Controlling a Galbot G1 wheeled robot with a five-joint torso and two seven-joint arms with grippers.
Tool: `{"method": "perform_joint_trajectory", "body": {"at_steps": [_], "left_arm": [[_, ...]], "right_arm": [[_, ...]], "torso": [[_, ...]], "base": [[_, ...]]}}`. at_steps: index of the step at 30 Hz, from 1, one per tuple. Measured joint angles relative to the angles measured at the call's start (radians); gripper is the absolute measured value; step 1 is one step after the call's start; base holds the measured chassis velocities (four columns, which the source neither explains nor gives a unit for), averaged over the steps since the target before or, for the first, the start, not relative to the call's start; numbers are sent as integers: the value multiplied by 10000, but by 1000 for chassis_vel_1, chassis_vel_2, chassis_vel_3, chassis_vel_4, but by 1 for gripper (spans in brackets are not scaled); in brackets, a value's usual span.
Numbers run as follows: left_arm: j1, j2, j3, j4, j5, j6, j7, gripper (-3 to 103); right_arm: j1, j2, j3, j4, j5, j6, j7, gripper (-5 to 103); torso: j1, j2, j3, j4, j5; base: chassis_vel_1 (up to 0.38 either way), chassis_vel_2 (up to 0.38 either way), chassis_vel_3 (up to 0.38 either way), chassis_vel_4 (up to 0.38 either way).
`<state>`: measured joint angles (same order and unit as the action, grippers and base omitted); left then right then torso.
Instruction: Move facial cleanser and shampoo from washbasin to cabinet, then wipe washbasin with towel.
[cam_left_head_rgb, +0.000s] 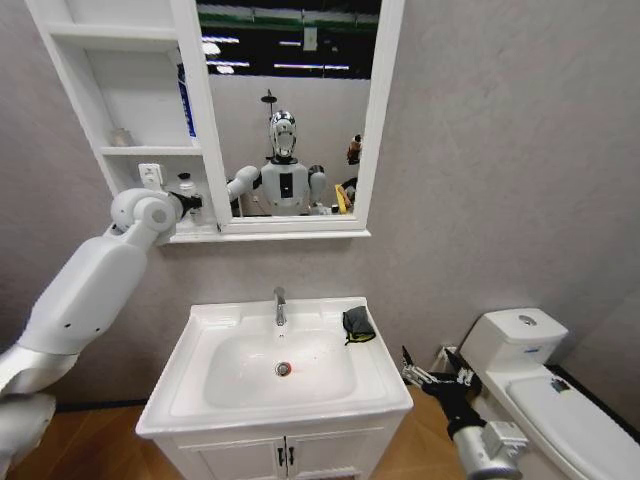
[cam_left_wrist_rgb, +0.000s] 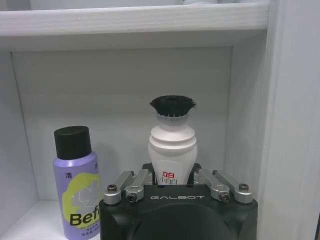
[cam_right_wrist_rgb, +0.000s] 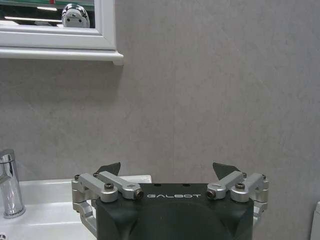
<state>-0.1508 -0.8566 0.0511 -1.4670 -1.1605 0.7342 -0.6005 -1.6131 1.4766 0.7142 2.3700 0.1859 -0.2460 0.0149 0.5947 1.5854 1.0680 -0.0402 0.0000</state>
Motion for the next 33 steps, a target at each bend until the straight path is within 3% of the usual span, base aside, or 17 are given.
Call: {"method": "perform_joint_trajectory", "body": {"at_steps": [13, 19, 21, 23, 24, 29, 31, 33], "left_arm": [[110, -44, -72, 231, 427, -47, 73, 26], [173, -233, -107, 304, 531, -148, 76, 53], [173, -255, -112, 333, 566, -169, 75, 53], [175, -267, -118, 350, 578, -176, 72, 69], [175, -267, -118, 350, 578, -176, 72, 69], [183, -247, -129, 324, 582, -181, 58, 90], [188, -229, -136, 290, 580, -181, 56, 90], [220, -183, -170, 225, 570, -182, 50, 100]], "right_arm": [[150, 14, -120, -137, -13, 14, -11, 100], [116, 15, -95, -139, -33, 7, -18, 100], [86, 19, -74, -135, -35, 12, -19, 100], [63, 32, -60, -130, -37, 26, -19, 100], [63, 32, -60, -130, -37, 26, -19, 100], [58, 50, -67, -113, -54, 48, -19, 100], [65, 50, -70, -110, -57, 48, -19, 100], [81, 50, -78, -107, -60, 49, -18, 100]], "torso": [[-1, 0, 0, 4, -1], [-1, 1, 0, 0, 0], [-1, 1, 0, 0, 0], [-1, 0, 0, 1, 0], [-1, 0, 0, 1, 0], [-1, 1, 0, 1, 0], [-1, 1, -1, 2, 0], [-1, 1, -1, 3, 0]], "base": [[0, 0, 0, 0], [0, 0, 0, 0], [0, 0, 0, 0], [0, 0, 0, 0], [0, 0, 0, 0], [0, 0, 0, 0], [0, 0, 0, 0], [0, 0, 0, 0]]}}
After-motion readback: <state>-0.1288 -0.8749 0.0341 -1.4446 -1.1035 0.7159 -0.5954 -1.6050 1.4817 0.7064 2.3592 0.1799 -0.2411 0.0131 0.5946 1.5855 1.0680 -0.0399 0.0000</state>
